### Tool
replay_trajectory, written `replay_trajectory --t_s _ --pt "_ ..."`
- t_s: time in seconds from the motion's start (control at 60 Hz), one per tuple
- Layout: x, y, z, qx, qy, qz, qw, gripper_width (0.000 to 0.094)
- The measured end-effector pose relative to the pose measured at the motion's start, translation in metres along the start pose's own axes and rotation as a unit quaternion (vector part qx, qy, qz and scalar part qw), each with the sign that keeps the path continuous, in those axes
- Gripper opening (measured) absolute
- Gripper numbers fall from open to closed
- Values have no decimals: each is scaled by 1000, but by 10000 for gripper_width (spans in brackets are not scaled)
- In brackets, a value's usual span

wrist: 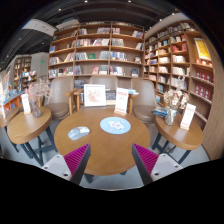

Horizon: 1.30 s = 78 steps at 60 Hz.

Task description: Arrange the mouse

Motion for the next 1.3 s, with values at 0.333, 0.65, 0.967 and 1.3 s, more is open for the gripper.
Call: replay_trajectory --t_s 0.333,0.65,0.967,1.3 --pt "-65 14 -18 -20 -19 35 999 855" --pt "-146 27 -25 -34 -36 69 996 855" --pt "-190 73 -35 -42 -39 60 997 852" --pt "-200 161 -43 -68 -21 33 997 851"
Point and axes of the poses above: the point between the fingertips, and its own axes, seen from behind it with the camera up: x to the right, z up, y forward, the way the camera looks, the point moved 6 cm from there along -y, backward, against the way the camera looks, and after that the axes turned 2 degrees about -z, right-handed, at the moved point
